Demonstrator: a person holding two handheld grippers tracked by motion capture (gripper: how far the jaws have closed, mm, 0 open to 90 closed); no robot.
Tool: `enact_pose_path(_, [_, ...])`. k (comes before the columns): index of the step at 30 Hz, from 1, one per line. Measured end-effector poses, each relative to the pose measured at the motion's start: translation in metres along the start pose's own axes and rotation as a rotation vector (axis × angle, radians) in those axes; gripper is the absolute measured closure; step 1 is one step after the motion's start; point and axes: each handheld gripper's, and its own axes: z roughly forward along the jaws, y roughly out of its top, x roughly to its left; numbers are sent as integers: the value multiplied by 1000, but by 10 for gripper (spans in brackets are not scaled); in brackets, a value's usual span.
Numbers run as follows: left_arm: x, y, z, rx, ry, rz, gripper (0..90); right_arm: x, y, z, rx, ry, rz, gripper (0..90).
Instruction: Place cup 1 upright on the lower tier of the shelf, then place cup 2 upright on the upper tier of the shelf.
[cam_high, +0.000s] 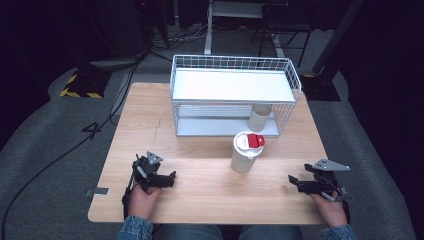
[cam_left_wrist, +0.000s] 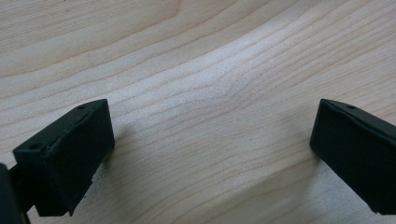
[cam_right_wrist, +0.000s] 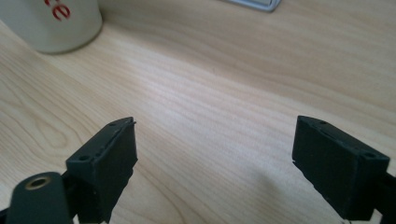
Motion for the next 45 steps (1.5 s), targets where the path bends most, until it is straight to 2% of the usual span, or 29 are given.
enact_pose_path(2, [0, 0, 0, 0, 1, -2, 3, 1, -3, 4, 24, 1, -12, 145])
enact_pose_path(8, [-1, 0, 0, 4, -2, -2, 4, 1, -8, 13, 51, 8, -19, 142])
enact_pose_path(13, [0, 1, 0, 4, -2, 3, 4, 3, -8, 14, 55, -2, -34, 138])
enact_pose_path(45, [-2, 1, 1, 7, -2, 0, 2, 3, -8, 14, 58, -6, -29, 125])
